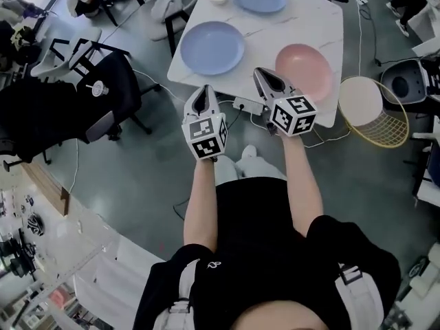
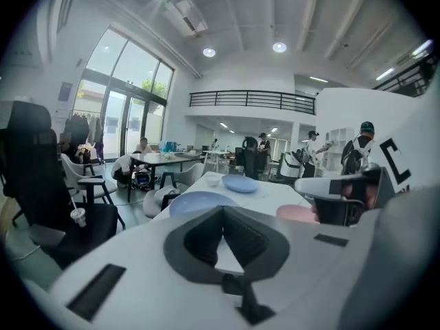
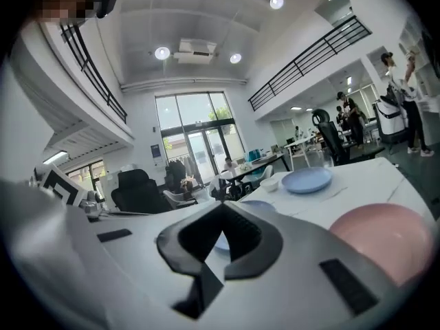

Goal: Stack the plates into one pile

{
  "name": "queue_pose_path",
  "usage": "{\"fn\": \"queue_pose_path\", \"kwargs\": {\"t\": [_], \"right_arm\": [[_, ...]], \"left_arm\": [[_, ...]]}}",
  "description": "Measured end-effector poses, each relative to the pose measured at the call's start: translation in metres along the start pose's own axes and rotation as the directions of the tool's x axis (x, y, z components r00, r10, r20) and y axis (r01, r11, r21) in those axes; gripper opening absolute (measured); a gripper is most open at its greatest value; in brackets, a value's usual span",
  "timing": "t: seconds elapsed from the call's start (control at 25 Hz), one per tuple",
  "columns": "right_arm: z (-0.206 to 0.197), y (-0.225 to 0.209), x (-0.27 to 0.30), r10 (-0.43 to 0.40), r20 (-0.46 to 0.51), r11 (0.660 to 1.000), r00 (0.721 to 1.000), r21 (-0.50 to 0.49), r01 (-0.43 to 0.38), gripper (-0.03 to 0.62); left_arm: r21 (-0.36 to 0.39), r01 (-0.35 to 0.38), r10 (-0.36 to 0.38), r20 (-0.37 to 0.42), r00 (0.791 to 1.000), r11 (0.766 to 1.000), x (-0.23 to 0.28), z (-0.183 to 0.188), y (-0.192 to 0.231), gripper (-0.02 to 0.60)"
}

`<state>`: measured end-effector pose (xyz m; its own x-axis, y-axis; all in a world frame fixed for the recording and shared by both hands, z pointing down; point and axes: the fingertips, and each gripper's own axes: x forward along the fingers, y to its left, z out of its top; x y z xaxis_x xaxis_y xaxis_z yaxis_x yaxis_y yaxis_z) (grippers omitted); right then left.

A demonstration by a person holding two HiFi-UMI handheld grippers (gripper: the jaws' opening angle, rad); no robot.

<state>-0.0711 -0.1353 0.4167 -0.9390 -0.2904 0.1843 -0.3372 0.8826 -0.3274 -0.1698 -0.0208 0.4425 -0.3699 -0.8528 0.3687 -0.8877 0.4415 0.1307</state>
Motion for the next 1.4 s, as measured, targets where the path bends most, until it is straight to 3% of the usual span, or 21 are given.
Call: {"fn": "queue_pose_path", "kwargs": {"t": [0.24,0.4,0.52,0.8,1.0,1.4], "right_arm": [[-0.032,0.003,0.022,0.051,-0.091,0.999,0.995,0.018,-0.050,0.008],[-0.050,-0.008,0.030,0.026,-0.134,0.999,0.991,0.036,-0.021,0.008],[-0.048,-0.022,0.039,0.004,-0.150,0.999,0.989,0.040,0.002,0.008],[-0.051,-0.048,0.063,-0.043,-0.195,0.995,0.980,0.080,0.060,0.008],[-0.068,-0.059,0.087,-0.065,-0.233,0.990,0.970,0.111,0.093,0.008],[-0.083,-0.083,0.127,-0.144,-0.271,0.973,0.952,0.136,0.186,0.009]], "left_arm": [[-0.072,-0.103,0.099,-0.053,0.994,0.992,0.007,-0.024,0.031,0.012],[-0.023,-0.079,0.077,-0.081,0.994,0.997,0.021,-0.036,0.019,0.012],[-0.033,-0.067,0.064,-0.090,0.994,0.997,0.038,-0.033,0.017,0.012],[-0.059,-0.107,0.098,-0.144,0.985,0.992,0.068,-0.030,0.046,0.012],[-0.007,-0.103,0.100,-0.191,0.976,0.995,0.091,-0.041,0.058,0.012],[-0.027,-0.137,0.126,-0.255,0.959,0.990,0.125,-0.052,0.094,0.014]]}}
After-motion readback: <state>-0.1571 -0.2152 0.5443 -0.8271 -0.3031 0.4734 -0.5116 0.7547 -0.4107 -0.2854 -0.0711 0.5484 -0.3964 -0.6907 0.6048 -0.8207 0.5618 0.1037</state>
